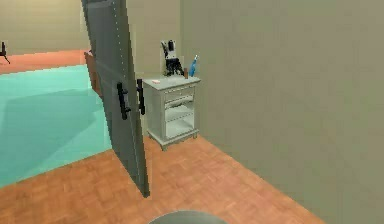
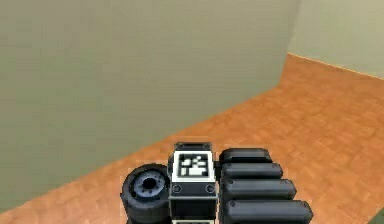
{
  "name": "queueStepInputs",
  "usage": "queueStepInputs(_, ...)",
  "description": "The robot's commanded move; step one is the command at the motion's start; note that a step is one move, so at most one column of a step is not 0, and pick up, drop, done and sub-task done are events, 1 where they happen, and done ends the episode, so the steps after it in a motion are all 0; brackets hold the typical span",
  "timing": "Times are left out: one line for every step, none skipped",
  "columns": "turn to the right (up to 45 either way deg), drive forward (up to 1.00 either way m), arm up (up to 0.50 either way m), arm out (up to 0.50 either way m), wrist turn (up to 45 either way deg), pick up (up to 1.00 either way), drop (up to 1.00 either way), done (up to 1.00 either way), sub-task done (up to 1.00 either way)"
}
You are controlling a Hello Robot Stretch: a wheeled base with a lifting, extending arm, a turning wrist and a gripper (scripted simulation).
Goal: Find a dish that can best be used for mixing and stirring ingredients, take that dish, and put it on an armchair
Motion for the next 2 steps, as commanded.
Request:
queueStepInputs(-15.0,0.00,0.00,0.00,0.0,0.00,0.00,0.00,0.00)
queueStepInputs(0.0,0.55,0.00,0.00,0.0,0.00,0.00,0.00,0.00)
